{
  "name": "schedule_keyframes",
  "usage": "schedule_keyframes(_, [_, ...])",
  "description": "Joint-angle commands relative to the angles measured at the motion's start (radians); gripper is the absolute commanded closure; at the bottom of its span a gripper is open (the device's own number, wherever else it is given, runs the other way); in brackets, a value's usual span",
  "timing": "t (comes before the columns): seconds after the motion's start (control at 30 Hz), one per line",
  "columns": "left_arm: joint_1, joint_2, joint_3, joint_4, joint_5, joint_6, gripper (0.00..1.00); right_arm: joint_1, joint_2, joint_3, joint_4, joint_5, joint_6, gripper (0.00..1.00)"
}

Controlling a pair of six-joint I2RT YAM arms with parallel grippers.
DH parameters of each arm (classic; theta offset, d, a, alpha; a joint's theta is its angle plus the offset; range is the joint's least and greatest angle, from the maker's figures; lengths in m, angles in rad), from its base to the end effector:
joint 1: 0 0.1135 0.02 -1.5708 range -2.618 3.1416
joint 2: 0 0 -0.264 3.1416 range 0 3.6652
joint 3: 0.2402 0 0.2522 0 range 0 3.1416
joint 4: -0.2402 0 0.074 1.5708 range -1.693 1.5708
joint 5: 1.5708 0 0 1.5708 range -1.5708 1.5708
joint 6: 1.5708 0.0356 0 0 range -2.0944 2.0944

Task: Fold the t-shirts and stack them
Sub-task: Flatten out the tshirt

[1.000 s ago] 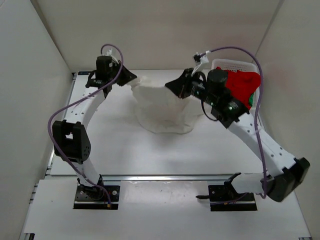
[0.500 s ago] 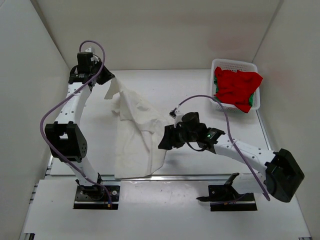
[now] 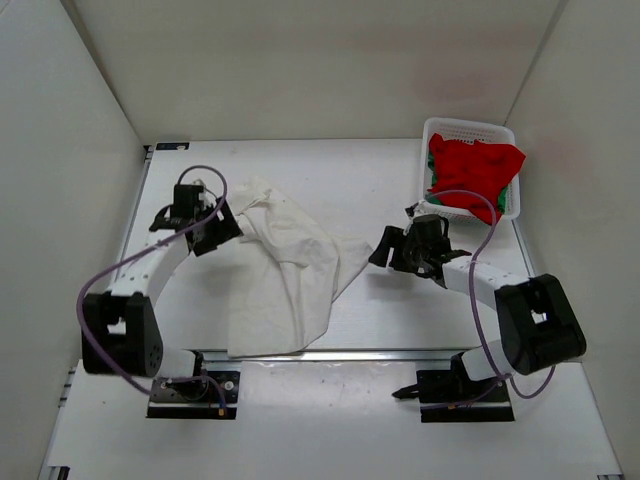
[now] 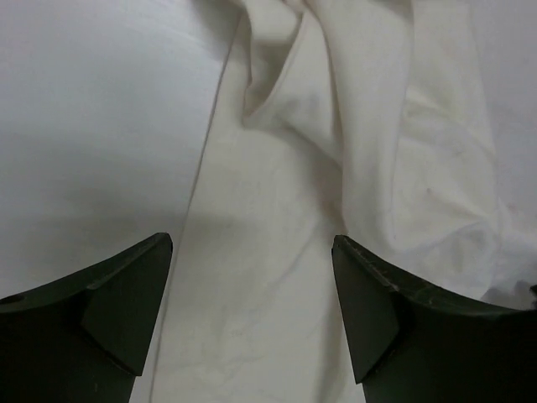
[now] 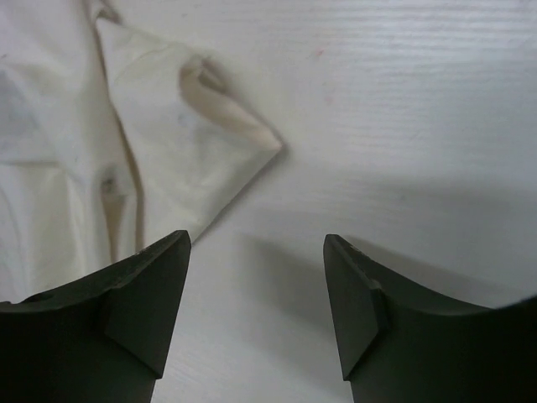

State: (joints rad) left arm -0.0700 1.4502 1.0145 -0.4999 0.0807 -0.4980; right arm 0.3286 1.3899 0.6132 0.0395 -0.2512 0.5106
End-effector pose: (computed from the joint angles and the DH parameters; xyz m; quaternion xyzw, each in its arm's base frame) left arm 0.2997 -0.0239 0.2385 -0.1893 0.9302 -0.1242 0.2888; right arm 0.2523 0.0954 0.1714 0.0319 0.9080 0.2682 0.3201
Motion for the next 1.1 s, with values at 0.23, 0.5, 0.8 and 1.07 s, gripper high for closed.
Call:
schedule_keyframes(0.23, [-0.102,-0.220,-0.392,-0.008,0.050,-0.028,0.25,-0.085,0.210,0.092,0.296,-0.229,-0.047,0.34])
schedule_keyframes(0.5, [-0.158,-0.263,-0.524,0.060,0.004,-0.068,0.30,-0.065,0.308,0.142,0.376,-0.319,-0.077,0.40])
schedule_keyframes(0.8, [-0.119,-0.148,-0.470,0.218,0.019,-0.145,1.00,0.010,0.117,0.065,0.230,-0.222,-0.054,1.00])
schedule_keyframes(1.07, [-0.042,-0.071,-0.294,0.241,0.044,-0.154,1.00,0.260,-0.294,0.231,-0.390,-0.103,0.022,1.00])
